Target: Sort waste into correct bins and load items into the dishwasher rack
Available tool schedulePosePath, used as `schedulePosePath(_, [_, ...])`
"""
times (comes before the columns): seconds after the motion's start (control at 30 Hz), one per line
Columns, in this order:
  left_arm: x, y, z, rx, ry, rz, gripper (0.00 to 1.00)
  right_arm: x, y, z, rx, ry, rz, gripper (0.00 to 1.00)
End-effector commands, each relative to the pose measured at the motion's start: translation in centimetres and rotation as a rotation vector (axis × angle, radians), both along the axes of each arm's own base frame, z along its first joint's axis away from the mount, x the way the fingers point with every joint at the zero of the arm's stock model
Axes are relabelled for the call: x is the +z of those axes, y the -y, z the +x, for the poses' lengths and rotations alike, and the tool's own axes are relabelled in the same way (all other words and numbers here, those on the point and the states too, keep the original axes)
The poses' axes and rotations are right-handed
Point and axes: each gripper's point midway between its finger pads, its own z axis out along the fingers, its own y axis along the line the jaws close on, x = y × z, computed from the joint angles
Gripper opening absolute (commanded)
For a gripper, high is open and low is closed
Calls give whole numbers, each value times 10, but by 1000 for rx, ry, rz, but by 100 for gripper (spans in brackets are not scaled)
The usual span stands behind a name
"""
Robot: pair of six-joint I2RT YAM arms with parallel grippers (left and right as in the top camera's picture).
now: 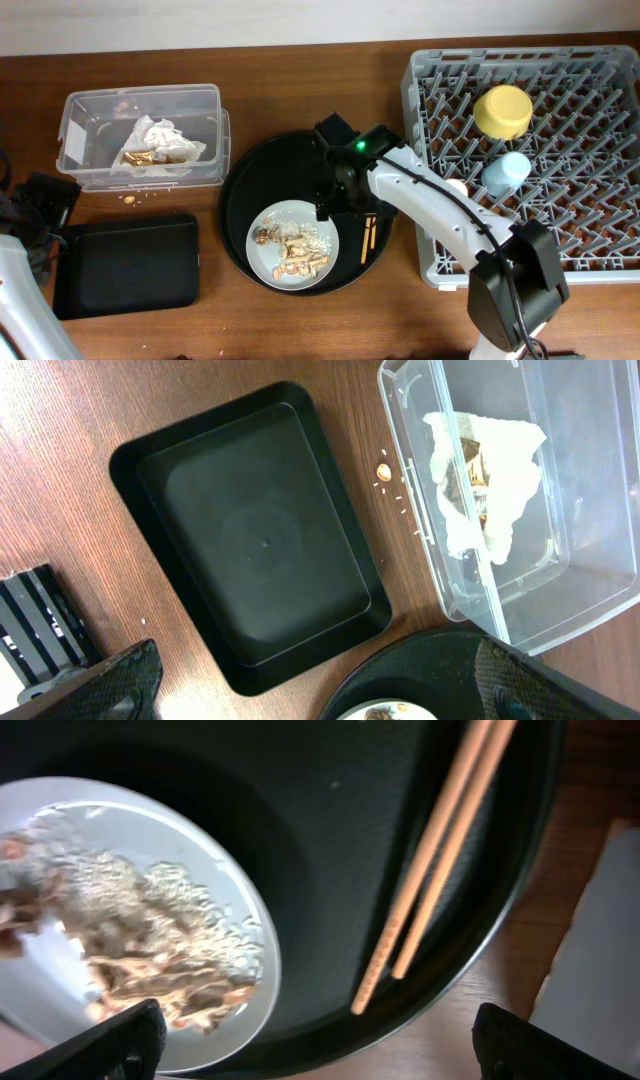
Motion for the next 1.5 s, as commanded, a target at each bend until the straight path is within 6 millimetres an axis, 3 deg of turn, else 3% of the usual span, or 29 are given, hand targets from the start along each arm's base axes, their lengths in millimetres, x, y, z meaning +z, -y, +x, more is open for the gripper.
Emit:
schedulePosePath(0.0, [2, -3, 0, -7, 0, 14, 99, -10, 8, 4, -67, 33, -31, 99])
schedulePosePath(0.07, [2, -3, 0, -7, 0, 14, 99, -17, 9, 6, -93, 38, -25, 97])
schedulePosePath(0.17, [2, -3, 0, -7, 0, 14, 99, -29, 9, 16, -136, 75, 6, 76])
schedulePosePath(0.27, [2, -3, 0, -7, 0, 14, 99, -29, 11, 29, -151, 126, 5, 73])
schedulePosePath(0.4, [2, -3, 0, -7, 0, 14, 99, -31, 23, 38, -199, 160, -36, 72])
schedulePosePath(0.5, [2, -3, 0, -7, 0, 14, 99, -42, 28, 39, -257, 140, -59, 70])
schedulePosePath(0.73, [2, -3, 0, -8, 0, 14, 99, -62, 26, 43, -282, 125, -72, 71])
schedulePosePath(1.47, [2, -3, 0, -8, 0, 14, 99, -69, 28, 49, -283, 144, -91, 72])
